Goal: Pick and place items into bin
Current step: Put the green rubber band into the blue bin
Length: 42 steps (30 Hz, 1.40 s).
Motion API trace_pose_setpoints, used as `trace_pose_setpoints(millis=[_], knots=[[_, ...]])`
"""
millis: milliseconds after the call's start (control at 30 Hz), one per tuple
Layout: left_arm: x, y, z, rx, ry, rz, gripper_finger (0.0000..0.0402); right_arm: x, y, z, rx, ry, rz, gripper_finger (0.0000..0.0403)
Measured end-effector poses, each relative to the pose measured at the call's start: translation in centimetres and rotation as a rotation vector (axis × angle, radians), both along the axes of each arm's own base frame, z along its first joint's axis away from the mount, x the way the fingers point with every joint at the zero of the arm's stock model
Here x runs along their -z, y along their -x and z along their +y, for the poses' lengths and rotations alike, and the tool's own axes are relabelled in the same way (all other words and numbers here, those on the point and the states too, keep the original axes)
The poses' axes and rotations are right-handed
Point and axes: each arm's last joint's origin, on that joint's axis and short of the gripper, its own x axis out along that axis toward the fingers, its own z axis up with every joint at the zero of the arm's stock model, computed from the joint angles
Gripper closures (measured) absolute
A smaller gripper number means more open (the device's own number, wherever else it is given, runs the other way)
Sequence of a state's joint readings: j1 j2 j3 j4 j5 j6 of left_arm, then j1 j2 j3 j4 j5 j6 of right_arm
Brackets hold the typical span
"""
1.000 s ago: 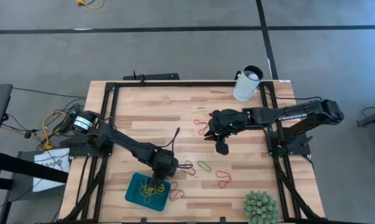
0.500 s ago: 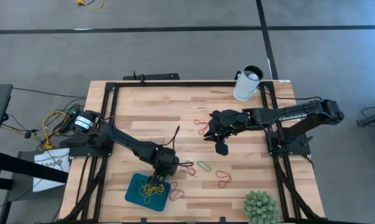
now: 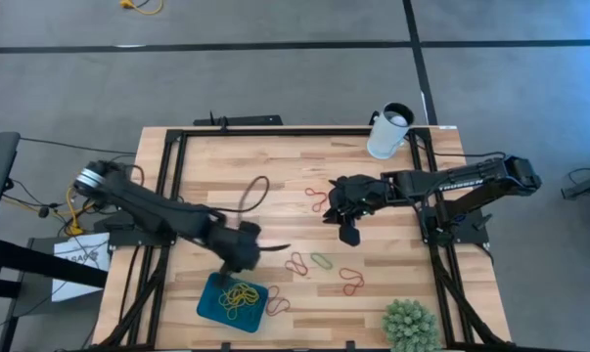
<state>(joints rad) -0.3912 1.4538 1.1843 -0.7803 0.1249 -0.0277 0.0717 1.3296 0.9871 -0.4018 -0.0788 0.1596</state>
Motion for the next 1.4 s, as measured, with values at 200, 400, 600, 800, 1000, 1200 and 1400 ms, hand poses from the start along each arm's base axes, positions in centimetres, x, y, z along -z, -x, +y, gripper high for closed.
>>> trace_pose_setpoints(millis=[200, 400, 600, 800, 1000, 1200, 1400], knots=[[-1.9, 3.0, -3.4, -0.044, 0.053, -0.061, 0.0401, -0.1, 0.0, 0.2, -0.001, 0.005, -0.008, 0.0343], [3.0, 3.9, -7.0, -0.060, -0.022, 0.001, 0.0401, -0.2, -0.1, 0.3, 0.054, 0.031, -0.026, 0.0343], [7.3, 4.6, -7.8, -0.203, -0.039, 0.111, 0.0401, -0.1, -0.1, 0.3, 0.057, 0.033, -0.023, 0.0343], [10.1, 4.7, -7.5, -0.268, -0.039, 0.143, 0.0401, -0.1, -0.1, 0.2, 0.010, 0.090, -0.023, 0.0343], [11.9, 5.2, -6.3, -0.393, -0.049, 0.189, 0.0401, -0.1, -0.2, -0.3, -0.040, 0.177, -0.040, 0.0343], [12.6, 5.4, -5.6, -0.418, -0.053, 0.222, 0.0380, -0.2, -0.2, -0.3, -0.043, 0.203, -0.048, 0.0343], [12.0, 5.0, -5.9, -0.365, -0.036, 0.227, 0.0343, 0.1, -0.5, -0.3, -0.023, 0.179, -0.038, 0.0342]])
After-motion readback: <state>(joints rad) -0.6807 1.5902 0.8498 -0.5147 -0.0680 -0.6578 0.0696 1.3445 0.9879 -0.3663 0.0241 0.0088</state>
